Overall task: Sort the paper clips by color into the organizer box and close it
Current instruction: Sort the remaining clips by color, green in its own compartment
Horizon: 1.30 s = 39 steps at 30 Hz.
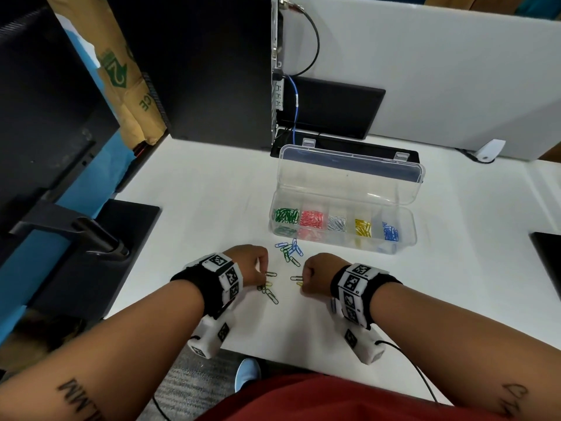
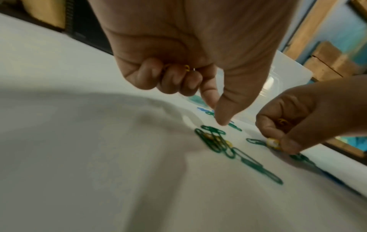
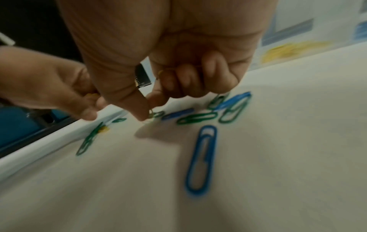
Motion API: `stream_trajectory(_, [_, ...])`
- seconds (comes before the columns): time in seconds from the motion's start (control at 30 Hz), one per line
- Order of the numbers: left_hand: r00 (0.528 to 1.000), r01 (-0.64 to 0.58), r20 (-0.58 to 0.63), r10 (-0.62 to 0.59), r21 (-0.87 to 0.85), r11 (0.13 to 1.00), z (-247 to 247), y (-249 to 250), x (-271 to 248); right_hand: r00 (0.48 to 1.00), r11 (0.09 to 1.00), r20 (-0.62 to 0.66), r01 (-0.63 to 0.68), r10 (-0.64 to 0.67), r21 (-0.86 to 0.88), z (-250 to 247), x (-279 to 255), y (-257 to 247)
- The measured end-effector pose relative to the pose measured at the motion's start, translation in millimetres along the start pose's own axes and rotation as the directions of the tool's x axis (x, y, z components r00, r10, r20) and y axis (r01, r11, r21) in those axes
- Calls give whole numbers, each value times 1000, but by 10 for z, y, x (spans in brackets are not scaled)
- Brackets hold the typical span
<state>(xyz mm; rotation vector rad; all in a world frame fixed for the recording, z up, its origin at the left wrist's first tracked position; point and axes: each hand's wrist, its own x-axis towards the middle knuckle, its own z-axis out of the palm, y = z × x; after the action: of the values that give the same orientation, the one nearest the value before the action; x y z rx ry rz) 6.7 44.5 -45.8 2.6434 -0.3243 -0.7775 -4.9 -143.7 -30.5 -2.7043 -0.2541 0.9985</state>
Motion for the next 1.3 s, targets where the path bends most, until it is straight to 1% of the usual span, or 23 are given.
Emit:
stream_trajectory(0.07, [1000,-20,17,19,70,997,-28,-43,-17,1000,996,-10,-22,23,90,-47,-19,45])
stream_trajectory(0.13, [999,-17,36,12,149,989,-14,-31,-30,1000,986,-5,-13,14,165,-102,-50,51])
stream_trajectory(0.2, [999,-14,43,6,206,978,22,5,-35,1000,976,-28,-4,10,219,-144,-80,49])
stream_trajectory(0.3, [999,-41,27,36,197,980,39,58,-72,996,954,-82,-6,32,299,-152,-87,66])
stream_trajectory(0.43, [997,-79,5,79,175,981,39,96,-94,994,956,-104,7,25,295,-160,-76,110])
stream_trajectory(0.7, [986,-160,95,137,310,937,29,218,-85,995,951,-102,24,8,307,-154,-97,191])
stream_trajectory(0.87, [985,-164,107,135,349,923,24,297,-50,994,954,-106,30,2,299,-168,-142,259])
stream_trajectory(0.9, [986,-159,110,129,330,931,23,296,-38,994,952,-108,25,8,305,-183,-157,270])
stream_trajectory(0.97, [990,-118,103,95,241,963,12,289,-9,992,948,-122,22,18,319,-223,-193,305])
stream_trajectory(1.03, [995,-91,40,87,127,988,-36,319,-3,992,936,-126,20,26,352,-269,-233,345])
stream_trajectory(1.1, [996,-87,-11,87,48,995,-116,379,1,993,903,-109,17,33,430,-310,-266,390])
stream_trajectory(1.17, [997,-65,-41,62,-94,993,-211,439,15,996,839,-80,10,40,543,-345,-285,431])
stream_trajectory(1.2, [998,-49,-48,39,-210,976,-261,473,24,997,795,-65,5,43,606,-360,-296,442])
stream_trajectory(1.23, [999,-32,-47,17,-343,939,-309,517,38,998,746,-51,-2,48,665,-376,-304,453])
stream_trajectory(1.3, [999,23,-21,-43,-574,819,-392,629,66,998,624,-31,-12,58,781,-412,-325,474])
